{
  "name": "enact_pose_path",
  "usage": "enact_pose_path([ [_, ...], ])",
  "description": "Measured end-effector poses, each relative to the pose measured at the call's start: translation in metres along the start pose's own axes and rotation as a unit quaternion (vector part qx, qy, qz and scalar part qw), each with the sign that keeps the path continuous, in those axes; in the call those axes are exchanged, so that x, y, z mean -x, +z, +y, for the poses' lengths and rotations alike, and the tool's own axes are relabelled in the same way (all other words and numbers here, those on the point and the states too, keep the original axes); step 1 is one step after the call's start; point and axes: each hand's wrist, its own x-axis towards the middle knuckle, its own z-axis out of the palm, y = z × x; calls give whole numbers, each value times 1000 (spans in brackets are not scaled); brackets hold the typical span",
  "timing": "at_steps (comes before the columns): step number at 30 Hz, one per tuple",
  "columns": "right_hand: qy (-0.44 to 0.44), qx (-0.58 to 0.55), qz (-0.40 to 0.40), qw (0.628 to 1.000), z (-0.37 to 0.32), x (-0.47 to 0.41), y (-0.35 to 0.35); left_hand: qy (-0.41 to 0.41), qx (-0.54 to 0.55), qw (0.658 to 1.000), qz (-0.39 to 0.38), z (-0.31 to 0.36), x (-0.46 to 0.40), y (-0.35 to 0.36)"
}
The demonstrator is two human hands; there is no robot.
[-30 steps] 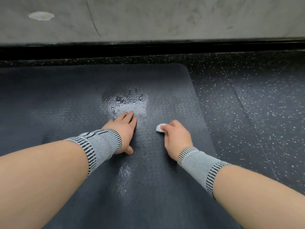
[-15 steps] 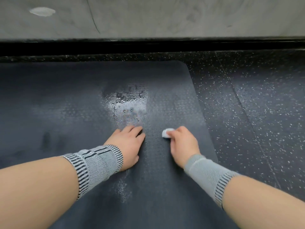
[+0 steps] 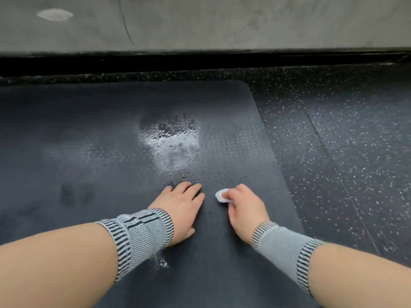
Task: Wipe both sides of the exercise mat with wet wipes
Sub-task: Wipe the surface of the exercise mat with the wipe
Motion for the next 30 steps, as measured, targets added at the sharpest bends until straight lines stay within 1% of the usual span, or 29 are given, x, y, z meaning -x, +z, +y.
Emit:
enact_pose_path([
  [2, -64, 10, -90, 994, -13, 34, -1, 4, -4, 1000, -4, 1, -2, -7],
  [3, -83, 27, -123, 989, -12, 43, -11, 7, -8, 1000, -10, 1, -3, -10],
  [5, -64, 70, -139, 986, -2, 39, -37, 20, -13, 1000, -14, 1, -3, -14],
  [8, 8, 121, -79, 989, 21, 12, -71, 62, -37, 997, -7, -1, -6, -15],
  [10, 46, 135, -43, 989, 28, -7, -75, 97, -61, 993, -7, 0, -9, -17],
  [13, 149, 92, 32, 984, 29, -19, -45, 154, -101, 983, 0, 1, -11, -19],
  [15, 209, 40, 102, 972, 17, -9, -15, 166, -97, 981, -1, -1, -8, -12],
  [16, 207, 9, 130, 970, 8, 2, -2, 162, -88, 983, -5, -1, -5, -6],
  [17, 184, -16, 133, 974, -1, 18, 8, 152, -77, 985, -7, 0, -2, 0],
  [18, 140, -29, 109, 984, -10, 36, 16, 138, -65, 988, -5, 2, 0, 5],
  [20, 27, -41, 8, 999, -19, 75, 22, 105, -42, 994, -1, 9, 5, 14],
  [21, -1, -50, -39, 998, -16, 88, 19, 92, -38, 995, -3, 12, 6, 16],
  [22, -6, -56, -51, 997, -8, 90, 12, 85, -38, 996, -3, 15, 7, 16],
  [23, 12, -62, -25, 998, 2, 85, 5, 81, -43, 996, -4, 17, 7, 16],
  [24, 50, -58, 28, 997, 12, 73, 0, 79, -48, 996, -4, 18, 8, 16],
  [26, 164, -47, 136, 976, 27, 42, -8, 76, -55, 996, 2, 20, 9, 15],
  [27, 209, -44, 156, 965, 30, 30, -7, 75, -55, 996, 7, 21, 10, 15],
  [28, 227, -47, 162, 959, 28, 24, -2, 74, -56, 996, 12, 22, 12, 17],
  [29, 228, -52, 157, 960, 21, 26, 6, 74, -57, 995, 17, 24, 15, 18],
  [30, 210, -53, 151, 965, 11, 35, 15, 77, -59, 995, 22, 25, 17, 20],
])
